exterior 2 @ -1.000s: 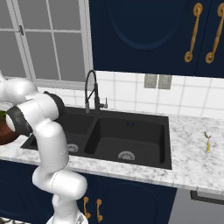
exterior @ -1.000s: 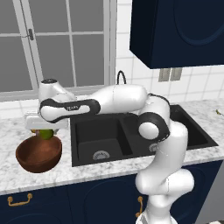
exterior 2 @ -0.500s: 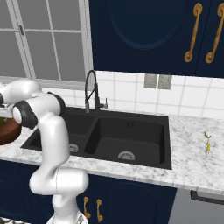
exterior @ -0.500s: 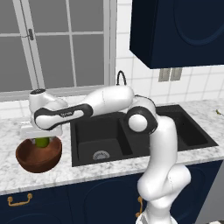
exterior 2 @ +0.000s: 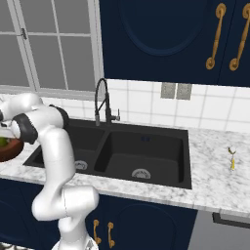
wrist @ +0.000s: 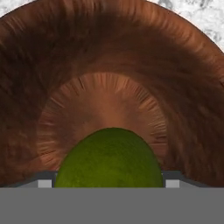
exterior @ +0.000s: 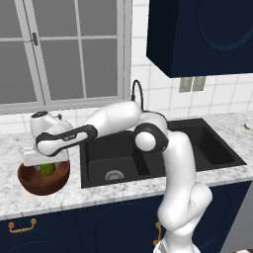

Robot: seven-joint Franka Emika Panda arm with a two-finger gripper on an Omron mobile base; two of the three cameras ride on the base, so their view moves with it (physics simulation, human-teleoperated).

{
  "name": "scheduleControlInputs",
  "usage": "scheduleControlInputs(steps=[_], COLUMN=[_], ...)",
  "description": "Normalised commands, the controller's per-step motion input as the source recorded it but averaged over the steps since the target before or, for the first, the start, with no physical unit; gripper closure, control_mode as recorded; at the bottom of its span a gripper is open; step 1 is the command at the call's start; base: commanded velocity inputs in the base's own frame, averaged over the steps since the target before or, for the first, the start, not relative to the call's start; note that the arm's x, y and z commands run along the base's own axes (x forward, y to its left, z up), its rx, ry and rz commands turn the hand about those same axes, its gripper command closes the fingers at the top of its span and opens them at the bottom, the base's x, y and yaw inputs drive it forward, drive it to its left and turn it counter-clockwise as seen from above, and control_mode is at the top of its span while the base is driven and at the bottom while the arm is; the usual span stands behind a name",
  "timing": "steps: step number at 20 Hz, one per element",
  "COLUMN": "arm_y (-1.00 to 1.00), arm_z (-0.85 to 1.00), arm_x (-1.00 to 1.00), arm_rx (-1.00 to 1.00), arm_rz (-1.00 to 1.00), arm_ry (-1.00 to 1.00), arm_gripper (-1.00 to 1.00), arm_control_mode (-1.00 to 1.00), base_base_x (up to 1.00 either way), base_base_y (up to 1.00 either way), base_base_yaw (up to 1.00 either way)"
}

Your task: Pick the lime from the sink and place it in the bowl. Then pick the bowl and place it in the microwave. Then close the microwave door and press the start button.

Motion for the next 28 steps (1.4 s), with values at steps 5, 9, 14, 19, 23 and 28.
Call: scheduleControlInputs(steps=[5,9,14,19,23,28], arm_y=[0.0,0.01,0.0,0.0,0.0,-0.39], arm_z=[-0.4,-0.2,-0.03,0.29,0.53,0.55], arm_x=[0.01,0.0,0.0,-0.01,0.0,-0.06], arm_rx=[0.0,0.0,0.0,0.0,0.0,0.04], arm_rz=[0.0,0.0,0.0,0.0,0.0,0.01], arm_ry=[0.02,0.01,0.0,-0.05,-0.01,-0.01], arm_gripper=[1.0,-1.0,-1.0,-1.0,-1.0,-1.0], arm_control_mode=[-1.0,-1.0,-1.0,-1.0,-1.0,-1.0], base_base_x=[0.0,0.0,0.0,0.0,0.0,0.0], base_base_y=[0.0,0.0,0.0,0.0,0.0,0.0], base_base_yaw=[0.0,0.0,0.0,0.0,0.0,0.0])
